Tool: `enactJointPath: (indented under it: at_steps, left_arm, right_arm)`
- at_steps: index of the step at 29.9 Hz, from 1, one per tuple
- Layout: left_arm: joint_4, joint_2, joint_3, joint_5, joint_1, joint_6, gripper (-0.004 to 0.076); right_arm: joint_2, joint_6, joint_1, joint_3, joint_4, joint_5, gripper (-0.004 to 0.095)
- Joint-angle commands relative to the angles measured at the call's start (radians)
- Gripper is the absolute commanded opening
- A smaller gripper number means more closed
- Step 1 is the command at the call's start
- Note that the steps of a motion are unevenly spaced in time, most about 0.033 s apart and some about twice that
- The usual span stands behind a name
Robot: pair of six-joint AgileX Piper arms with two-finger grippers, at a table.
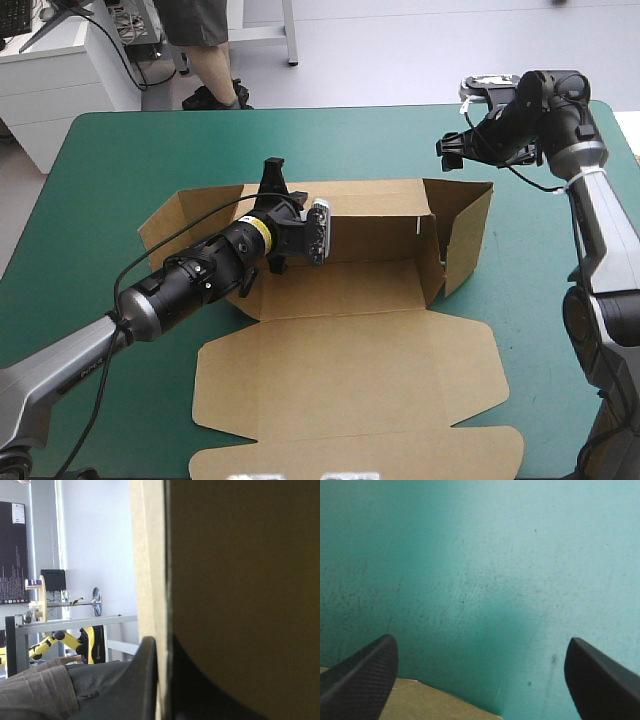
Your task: Fold the box
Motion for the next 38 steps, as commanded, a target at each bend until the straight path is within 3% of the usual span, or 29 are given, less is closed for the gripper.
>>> enactJointPath:
  at_steps: [1,15,30,38]
  left_arm:
    - [-0.048,-0.013,-0.003,-0.029,-0.017,-0.006,-0.0008]
    - [-0.048,-0.013,-0.003,-0.029,-0.017,-0.010,-0.0008]
    - [-0.048,-0.013,-0.003,-0.029,-0.017,-0.010,-0.0008]
    - [-0.046,-0.013,-0.003,-0.029,-0.017,-0.010,-0.0008]
  right_arm:
    - [-0.070,-0.010,-0.008,-0.028,0.020,0.007,0.0833]
    - [-0.285,-0.069,-0.010,0.294,0.006,-0.006,0.0787]
    - [-0.602,-0.358,-0.010,0.807,0.259,-0.443,0.0755]
    - [-0.648,-0.470,-0.008,0.901,0.352,-0.454,0.0751]
